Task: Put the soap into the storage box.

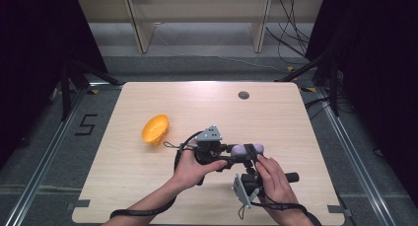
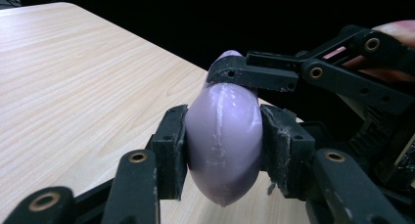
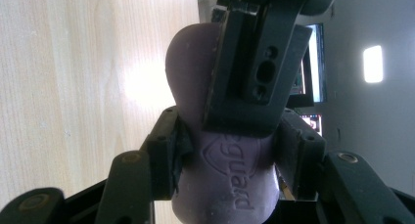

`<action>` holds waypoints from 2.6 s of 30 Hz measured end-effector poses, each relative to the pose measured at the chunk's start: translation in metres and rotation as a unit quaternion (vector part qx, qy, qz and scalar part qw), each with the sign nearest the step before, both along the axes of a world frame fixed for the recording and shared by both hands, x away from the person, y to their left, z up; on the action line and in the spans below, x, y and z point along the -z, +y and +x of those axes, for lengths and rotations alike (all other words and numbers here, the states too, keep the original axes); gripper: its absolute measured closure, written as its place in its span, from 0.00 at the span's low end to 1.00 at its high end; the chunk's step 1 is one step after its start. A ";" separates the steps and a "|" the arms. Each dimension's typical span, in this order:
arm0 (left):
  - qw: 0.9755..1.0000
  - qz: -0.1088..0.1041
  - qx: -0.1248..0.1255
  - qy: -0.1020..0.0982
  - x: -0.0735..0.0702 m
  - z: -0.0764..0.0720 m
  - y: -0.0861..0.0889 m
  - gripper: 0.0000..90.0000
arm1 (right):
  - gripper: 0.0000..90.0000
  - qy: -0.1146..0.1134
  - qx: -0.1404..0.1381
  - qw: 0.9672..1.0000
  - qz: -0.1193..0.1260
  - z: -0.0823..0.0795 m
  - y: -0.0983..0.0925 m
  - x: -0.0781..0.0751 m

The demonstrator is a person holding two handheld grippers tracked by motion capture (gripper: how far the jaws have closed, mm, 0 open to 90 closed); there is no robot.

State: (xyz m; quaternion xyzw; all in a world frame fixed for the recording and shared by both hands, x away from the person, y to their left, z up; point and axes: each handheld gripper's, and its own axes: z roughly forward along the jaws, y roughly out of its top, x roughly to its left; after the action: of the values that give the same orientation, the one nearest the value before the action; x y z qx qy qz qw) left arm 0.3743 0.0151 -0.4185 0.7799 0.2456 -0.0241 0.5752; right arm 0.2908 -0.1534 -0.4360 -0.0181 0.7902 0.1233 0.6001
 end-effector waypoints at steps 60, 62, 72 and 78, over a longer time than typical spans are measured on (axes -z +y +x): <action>0.993 0.027 -0.096 -0.066 -0.003 -0.002 0.018 0.65 | 0.41 0.004 0.003 1.000 0.015 0.005 -0.008 -0.004; 0.993 0.023 -0.097 -0.064 -0.003 -0.002 0.018 0.65 | 0.41 0.004 0.002 1.000 0.014 0.005 -0.008 -0.005; 0.990 0.023 -0.125 -0.063 -0.004 0.000 0.026 0.65 | 0.41 0.002 0.000 1.000 0.009 0.007 -0.010 -0.005; 0.988 0.021 -0.142 -0.062 -0.004 0.000 0.032 0.65 | 0.41 0.005 0.002 1.000 0.005 0.007 -0.010 -0.005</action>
State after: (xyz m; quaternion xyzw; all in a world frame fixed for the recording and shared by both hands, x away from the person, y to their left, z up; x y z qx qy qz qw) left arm 0.3744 0.0469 -0.4149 0.7488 0.3181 0.1117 0.5707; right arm 0.2979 -0.1634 -0.4312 -0.0132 0.7923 0.1260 0.5968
